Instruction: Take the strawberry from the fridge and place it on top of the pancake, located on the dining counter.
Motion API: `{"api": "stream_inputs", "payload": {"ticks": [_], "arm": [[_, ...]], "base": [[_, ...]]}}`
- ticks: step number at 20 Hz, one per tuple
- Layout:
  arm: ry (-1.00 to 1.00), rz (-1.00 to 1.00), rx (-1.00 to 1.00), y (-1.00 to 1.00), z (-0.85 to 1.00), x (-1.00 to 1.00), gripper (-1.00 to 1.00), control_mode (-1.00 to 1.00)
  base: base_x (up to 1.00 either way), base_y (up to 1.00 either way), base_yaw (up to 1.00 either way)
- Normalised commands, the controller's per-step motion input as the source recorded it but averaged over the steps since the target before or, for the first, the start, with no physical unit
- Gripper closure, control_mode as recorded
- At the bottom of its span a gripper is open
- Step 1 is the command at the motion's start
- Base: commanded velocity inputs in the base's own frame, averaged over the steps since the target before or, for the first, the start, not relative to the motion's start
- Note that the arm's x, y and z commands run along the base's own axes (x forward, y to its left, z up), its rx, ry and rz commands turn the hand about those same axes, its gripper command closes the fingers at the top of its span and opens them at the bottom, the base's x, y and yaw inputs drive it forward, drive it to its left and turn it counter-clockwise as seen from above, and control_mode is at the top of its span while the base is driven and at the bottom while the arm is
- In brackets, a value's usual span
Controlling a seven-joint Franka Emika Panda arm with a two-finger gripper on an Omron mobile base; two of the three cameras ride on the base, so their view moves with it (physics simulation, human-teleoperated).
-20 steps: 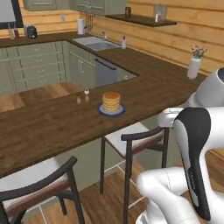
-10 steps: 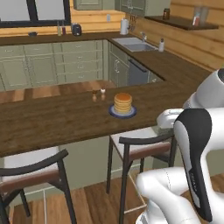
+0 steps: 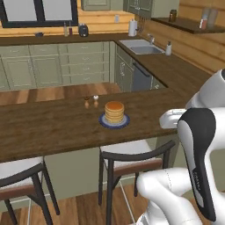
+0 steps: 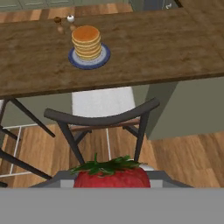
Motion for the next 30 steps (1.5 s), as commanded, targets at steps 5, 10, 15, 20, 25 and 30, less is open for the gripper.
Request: {"api": "stream_inputs", "payload": {"ticks": [5, 10, 15, 20, 25, 30], "arm": [[0.00, 0.00, 0.00, 0.00, 0.00, 0.00, 1.00, 1.00], [0.00, 0.00, 0.00, 0.00, 0.00, 0.00, 1.00, 1.00], [0.00, 0.00, 0.00, 0.00, 0.00, 0.00, 1.00, 1.00], [0.00, 0.00, 0.00, 0.00, 0.00, 0.00, 1.00, 1.00], [0.00, 0.00, 0.00, 0.00, 0.00, 0.00, 1.00, 1.00], [0.00, 0.01, -0.02, 0.04, 0.02, 0.31, 1.00, -1.00]], "base": [[0.83, 0.01, 0.15], [0.68, 0.32, 0.07], [0.59, 0.54, 0.05], [0.47, 0.28, 0.10], [0.42, 0.20, 0.18], [0.08, 0.01, 0.01]]}}
